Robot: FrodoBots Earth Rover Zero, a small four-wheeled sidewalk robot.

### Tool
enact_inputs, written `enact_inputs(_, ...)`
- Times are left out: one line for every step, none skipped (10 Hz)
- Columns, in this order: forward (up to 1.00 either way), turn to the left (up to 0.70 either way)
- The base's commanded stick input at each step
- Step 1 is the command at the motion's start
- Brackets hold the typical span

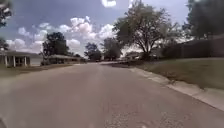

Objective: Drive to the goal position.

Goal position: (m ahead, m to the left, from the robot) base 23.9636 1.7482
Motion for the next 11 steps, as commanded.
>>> enact_inputs(0.70, 0.00)
enact_inputs(0.70, 0.00)
enact_inputs(0.70, 0.00)
enact_inputs(0.70, 0.00)
enact_inputs(0.70, 0.00)
enact_inputs(0.70, 0.00)
enact_inputs(0.70, 0.00)
enact_inputs(0.70, 0.00)
enact_inputs(0.70, 0.00)
enact_inputs(0.70, 0.00)
enact_inputs(0.70, 0.00)
